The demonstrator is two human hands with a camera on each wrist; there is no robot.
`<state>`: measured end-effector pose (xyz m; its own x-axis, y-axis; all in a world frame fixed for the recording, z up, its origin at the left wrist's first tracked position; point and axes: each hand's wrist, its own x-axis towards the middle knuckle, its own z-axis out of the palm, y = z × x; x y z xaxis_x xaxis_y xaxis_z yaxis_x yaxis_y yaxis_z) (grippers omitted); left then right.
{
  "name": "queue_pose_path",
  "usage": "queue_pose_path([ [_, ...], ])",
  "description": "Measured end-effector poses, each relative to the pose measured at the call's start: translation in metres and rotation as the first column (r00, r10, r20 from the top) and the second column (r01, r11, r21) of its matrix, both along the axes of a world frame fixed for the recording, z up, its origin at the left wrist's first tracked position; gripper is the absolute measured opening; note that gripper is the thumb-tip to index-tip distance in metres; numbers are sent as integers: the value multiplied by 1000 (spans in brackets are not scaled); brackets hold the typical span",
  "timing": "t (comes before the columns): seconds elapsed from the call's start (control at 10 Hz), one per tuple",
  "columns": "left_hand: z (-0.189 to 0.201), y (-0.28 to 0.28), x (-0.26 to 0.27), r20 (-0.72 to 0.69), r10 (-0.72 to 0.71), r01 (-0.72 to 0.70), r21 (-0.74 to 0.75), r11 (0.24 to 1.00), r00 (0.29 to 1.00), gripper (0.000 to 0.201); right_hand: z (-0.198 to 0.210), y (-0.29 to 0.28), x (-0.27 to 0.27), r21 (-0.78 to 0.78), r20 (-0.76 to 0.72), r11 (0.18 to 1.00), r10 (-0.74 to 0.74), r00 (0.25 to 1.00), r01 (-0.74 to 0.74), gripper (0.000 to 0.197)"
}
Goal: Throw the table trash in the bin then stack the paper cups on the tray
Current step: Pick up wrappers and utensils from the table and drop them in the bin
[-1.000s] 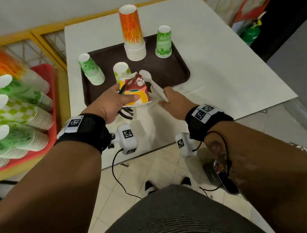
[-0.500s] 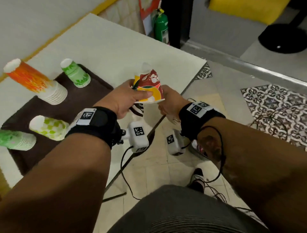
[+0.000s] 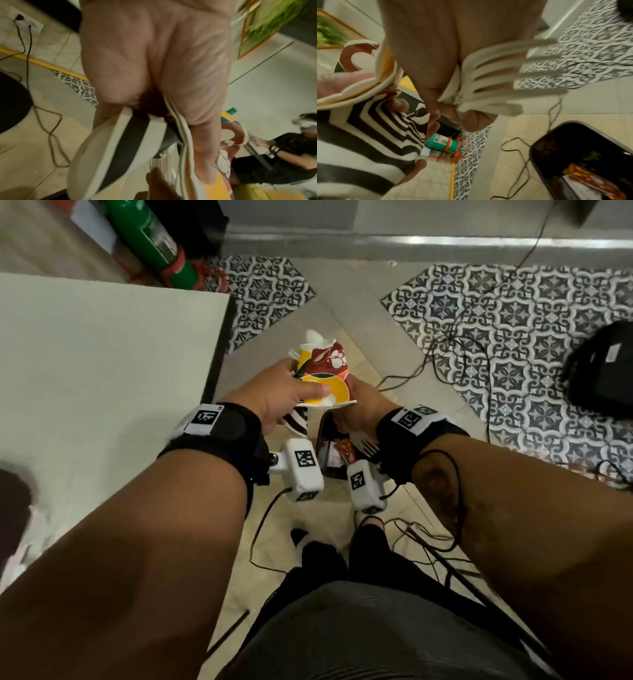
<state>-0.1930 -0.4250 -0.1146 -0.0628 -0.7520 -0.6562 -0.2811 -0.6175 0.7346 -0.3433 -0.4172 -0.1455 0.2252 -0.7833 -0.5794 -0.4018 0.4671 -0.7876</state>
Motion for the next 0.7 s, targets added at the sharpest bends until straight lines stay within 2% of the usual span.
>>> queue_pose_path([
  [0.1, -55, -8, -13, 2, -35, 35, 128, 991, 999, 45, -52, -1, -19, 132, -123, 991, 32, 992, -15, 20],
  [0.2, -116, -12, -16, 40, -50, 35, 314, 949, 998, 36, -121, 6, -36, 336, -184, 940, 8, 983, 55, 26],
  [0.3, -175, -15, -13, 130, -86, 3, 535, 845, 988, 20, -182, 15, -45, 515, -165, 849, -41, 985, 121, 37],
  [0.4, -232, -20, -13, 233, -240, 46, 620, 784, 942, 15, -233, 19, -47, 615, -187, 773, -47, 981, 154, 39],
  [0.5, -287, -24, -16, 289, -358, 123, 600, 791, 888, 27, -275, 18, -42, 615, -235, 762, -67, 970, 202, 39],
  [0.6, -325, -27, -24, 326, -407, 157, 584, 797, 853, 46, -307, 10, -42, 577, -284, 816, 154, 946, 41, 36],
  [0.7, -349, -32, -34, 344, -416, 152, 589, 794, 842, 53, -325, 7, -39, 566, -286, 824, 190, 939, 6, 38],
])
